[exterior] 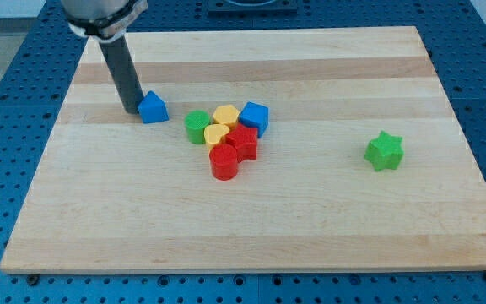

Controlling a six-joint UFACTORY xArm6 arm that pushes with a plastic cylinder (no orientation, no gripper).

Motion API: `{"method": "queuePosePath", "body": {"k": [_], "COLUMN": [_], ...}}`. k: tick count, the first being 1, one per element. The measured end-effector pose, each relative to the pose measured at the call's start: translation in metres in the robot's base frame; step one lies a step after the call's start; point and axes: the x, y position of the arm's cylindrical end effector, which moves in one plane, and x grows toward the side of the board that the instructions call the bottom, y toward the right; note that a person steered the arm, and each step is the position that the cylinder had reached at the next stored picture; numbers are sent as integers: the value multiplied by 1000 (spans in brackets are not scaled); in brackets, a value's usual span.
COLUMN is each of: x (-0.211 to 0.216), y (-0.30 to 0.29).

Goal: Place the blue triangle to the bottom left of the green circle

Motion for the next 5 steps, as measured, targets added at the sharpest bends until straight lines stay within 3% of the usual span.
{"method": "queuePosePath", "body": {"k": [2,3,4,5], "x": [63,67,-3,-35], "y": [0,-2,-9,-5]}}
